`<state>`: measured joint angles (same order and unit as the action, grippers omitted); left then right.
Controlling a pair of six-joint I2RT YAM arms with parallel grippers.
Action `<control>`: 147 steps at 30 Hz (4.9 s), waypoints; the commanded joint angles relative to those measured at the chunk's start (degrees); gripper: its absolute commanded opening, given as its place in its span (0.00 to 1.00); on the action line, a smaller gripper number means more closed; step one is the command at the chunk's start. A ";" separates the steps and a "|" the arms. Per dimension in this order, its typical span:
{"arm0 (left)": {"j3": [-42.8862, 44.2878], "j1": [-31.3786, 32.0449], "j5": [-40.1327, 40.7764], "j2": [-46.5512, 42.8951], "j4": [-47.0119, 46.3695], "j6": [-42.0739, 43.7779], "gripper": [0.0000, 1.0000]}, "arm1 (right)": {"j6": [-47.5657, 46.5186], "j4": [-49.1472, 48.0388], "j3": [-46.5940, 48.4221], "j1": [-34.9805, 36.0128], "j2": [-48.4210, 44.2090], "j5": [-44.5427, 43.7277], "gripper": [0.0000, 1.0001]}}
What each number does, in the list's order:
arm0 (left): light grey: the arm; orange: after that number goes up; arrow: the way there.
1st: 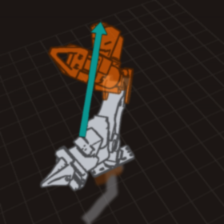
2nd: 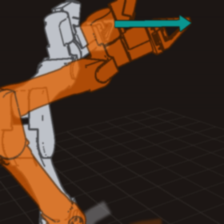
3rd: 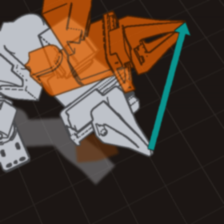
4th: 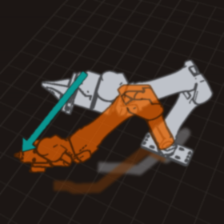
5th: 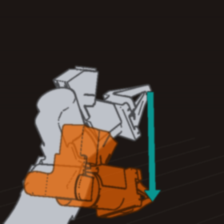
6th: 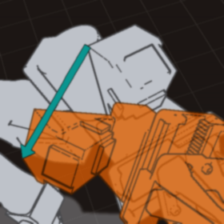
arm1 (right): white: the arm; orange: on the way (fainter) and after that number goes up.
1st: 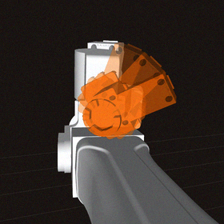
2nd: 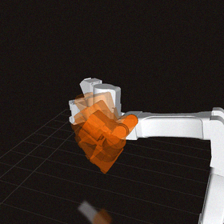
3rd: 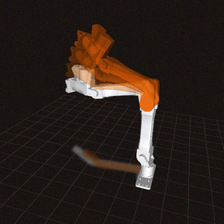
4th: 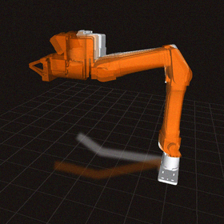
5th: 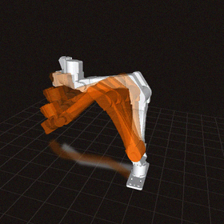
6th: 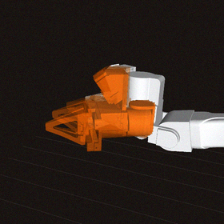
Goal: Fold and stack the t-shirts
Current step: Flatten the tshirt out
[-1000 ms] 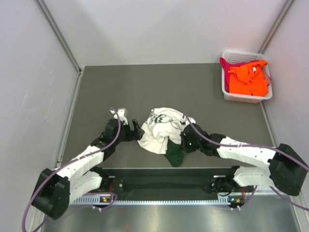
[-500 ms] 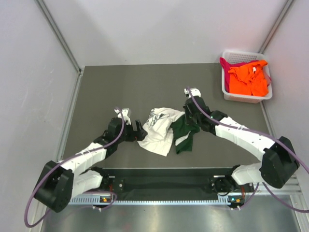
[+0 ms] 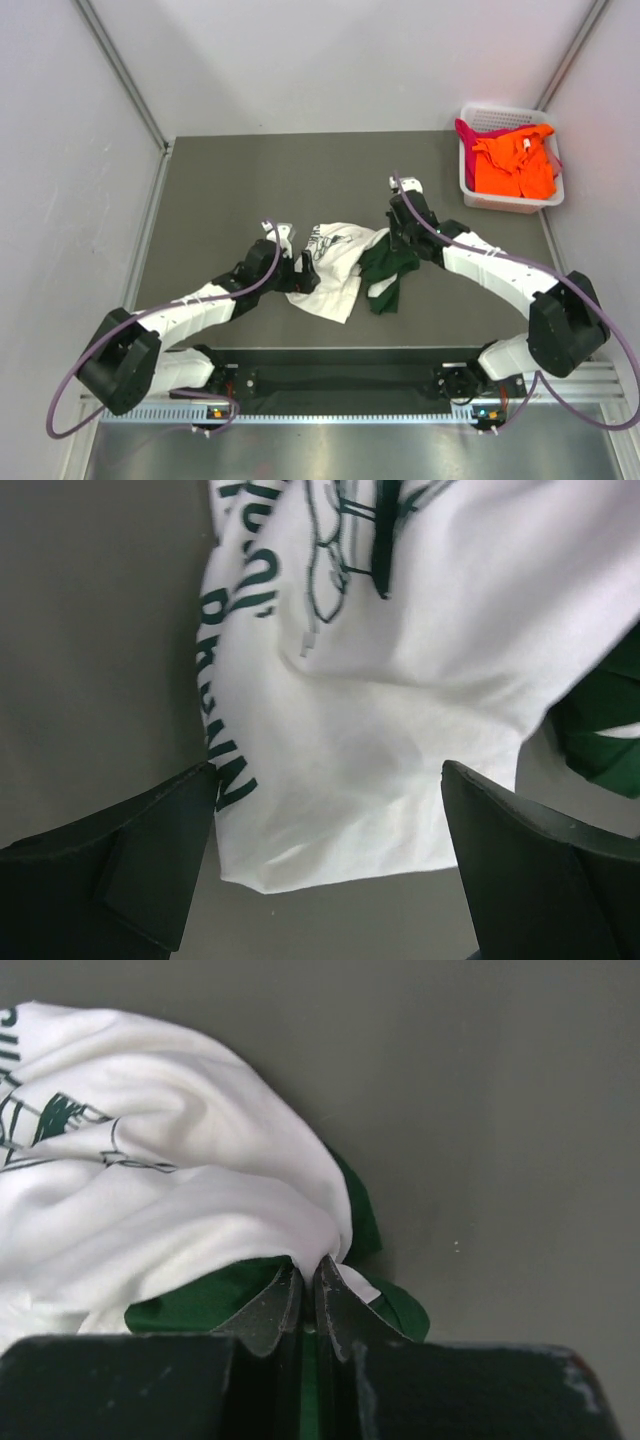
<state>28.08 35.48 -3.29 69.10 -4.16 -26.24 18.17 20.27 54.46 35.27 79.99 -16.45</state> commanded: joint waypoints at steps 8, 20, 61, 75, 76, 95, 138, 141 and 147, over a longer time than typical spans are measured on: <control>1.89 8.98 16.11 -7.30 18.39 -19.71 0.87 | 1.16 -1.81 3.82 -3.18 1.84 -0.25 0.00; 6.20 20.49 15.68 -4.16 21.14 -34.49 0.80 | 2.04 -4.10 1.97 -3.27 1.23 1.24 0.00; 18.95 4.88 17.89 3.08 37.91 -15.61 0.00 | 7.05 -3.67 0.02 -17.16 -12.05 3.17 0.00; 45.65 -15.71 24.10 0.25 51.07 -6.81 0.00 | 2.58 12.77 29.22 -22.87 -16.85 7.74 0.00; 49.15 -15.80 27.08 -1.41 52.23 -6.37 0.00 | 2.22 13.64 28.78 -22.87 -18.18 8.18 0.00; 69.13 -15.88 38.71 -3.11 59.20 -1.10 0.00 | 3.36 15.94 21.57 -22.87 -24.39 16.26 0.46; 49.27 -32.67 15.59 7.54 45.65 -3.03 0.00 | 20.68 1.61 -24.75 12.99 -27.70 14.96 0.46; 49.27 -32.67 16.12 7.19 46.00 -2.85 0.00 | 19.89 0.74 -23.43 12.99 -25.32 14.25 0.46; 48.65 -32.67 16.65 6.75 46.00 -2.50 0.00 | 17.69 -1.99 -19.75 12.90 -19.96 13.81 0.25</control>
<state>77.19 2.83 12.34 78.00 43.33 -29.80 37.41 22.26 30.02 47.51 58.33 -1.02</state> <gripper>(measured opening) 0.017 0.294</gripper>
